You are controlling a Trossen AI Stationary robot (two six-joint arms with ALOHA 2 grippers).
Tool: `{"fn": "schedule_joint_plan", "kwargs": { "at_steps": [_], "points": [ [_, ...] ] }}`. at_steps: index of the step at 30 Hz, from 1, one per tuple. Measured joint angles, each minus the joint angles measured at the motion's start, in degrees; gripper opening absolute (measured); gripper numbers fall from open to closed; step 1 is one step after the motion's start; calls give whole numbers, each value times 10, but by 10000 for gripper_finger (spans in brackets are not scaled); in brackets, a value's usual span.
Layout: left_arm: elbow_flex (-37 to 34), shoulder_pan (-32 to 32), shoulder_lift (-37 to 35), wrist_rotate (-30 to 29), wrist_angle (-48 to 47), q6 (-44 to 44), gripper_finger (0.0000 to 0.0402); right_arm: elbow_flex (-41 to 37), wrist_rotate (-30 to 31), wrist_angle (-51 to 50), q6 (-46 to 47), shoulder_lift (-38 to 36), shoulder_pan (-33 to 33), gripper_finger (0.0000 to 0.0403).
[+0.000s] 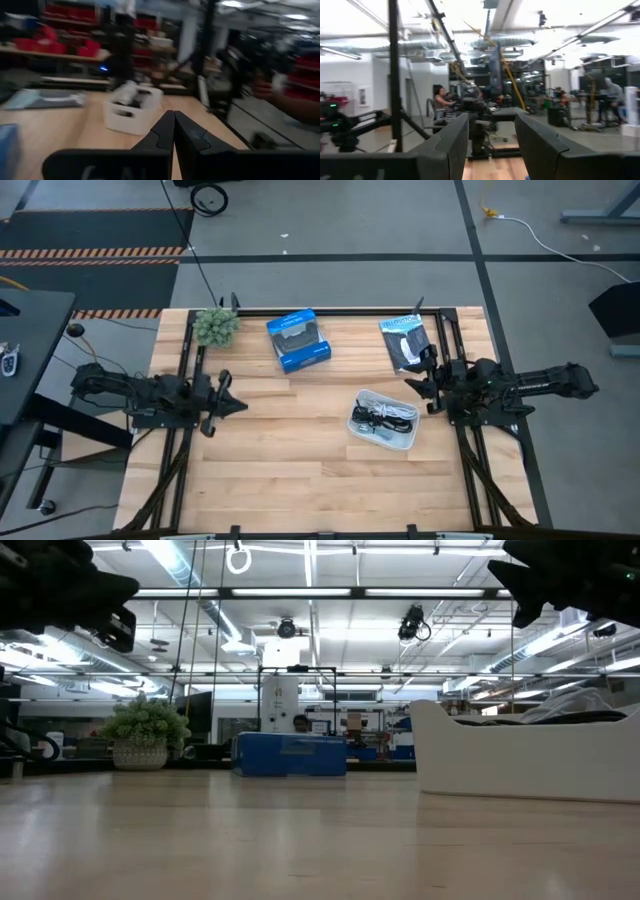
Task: Pick and place USB-C Cables
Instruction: Return to Home Position
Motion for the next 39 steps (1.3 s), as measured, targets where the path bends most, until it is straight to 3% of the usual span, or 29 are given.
{"fn": "schedule_joint_plan", "kwargs": {
  "at_steps": [4,10,39],
  "points": [
    [0,0,0,19,-15,1,13,0,26,-10,-7,0,0,169],
    [0,1,0,-4,-13,30,16,0,41,-13,-73,0,0,169],
    [0,1,0,-5,-12,20,27,0,40,-13,-70,0,0,169]
  ]
}}
